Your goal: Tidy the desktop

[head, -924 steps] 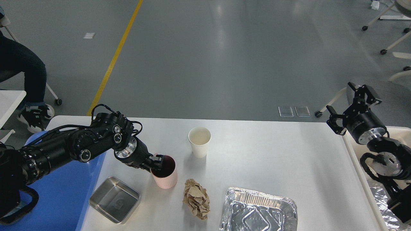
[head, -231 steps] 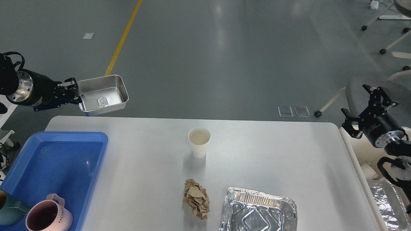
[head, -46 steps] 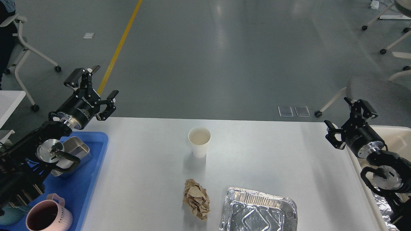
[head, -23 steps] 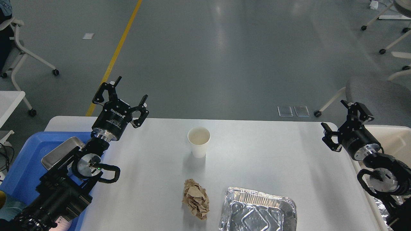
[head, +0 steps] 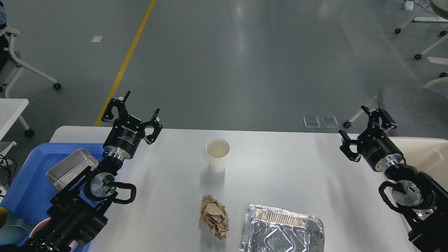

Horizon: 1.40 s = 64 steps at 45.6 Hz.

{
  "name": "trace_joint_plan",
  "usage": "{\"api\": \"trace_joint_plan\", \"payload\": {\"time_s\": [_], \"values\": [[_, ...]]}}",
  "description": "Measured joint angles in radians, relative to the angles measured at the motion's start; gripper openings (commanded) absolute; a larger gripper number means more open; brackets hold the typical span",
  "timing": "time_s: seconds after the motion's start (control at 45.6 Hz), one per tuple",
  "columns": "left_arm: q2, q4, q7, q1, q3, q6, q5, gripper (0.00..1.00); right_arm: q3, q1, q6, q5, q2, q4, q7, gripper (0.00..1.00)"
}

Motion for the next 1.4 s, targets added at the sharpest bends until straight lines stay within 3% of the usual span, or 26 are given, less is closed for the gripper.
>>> {"api": "trace_joint_plan", "payload": {"time_s": [0.263, 0.394, 0.745, 1.008, 1.402], "values": [[0.047, 0.002, 0.000, 0.008, 0.000, 0.000, -0.001, 0.97, -0.004, 0.000, 0.013, -0.012, 0.017, 0.091, 0.003, 1.00], [0.073, 0.002, -0.001, 0.015, -0.001, 0.000, -0.001, 0.97, -0.081, -0.009, 0.034, -0.070, -0.041, 0.115, -0.006, 1.00], [0.121, 0.007, -0.001, 0.053, 0.002, -0.002, -0.001, 0.97, -0.190, -0.151, 0.068, -0.208, -0.520, 0.350, -0.007, 1.00], [0.151, 0.037, -0.001, 0.075, 0.001, -0.002, -0.003, 0.97, -0.177, -0.199, 0.219, -0.225, -0.886, 0.468, 0.003, 1.00], [0.175, 0.040, -0.002, 0.081, 0.000, 0.003, -0.004, 0.97, -0.105, -0.148, 0.433, -0.249, -1.272, 0.486, 0.008, 1.00]]}}
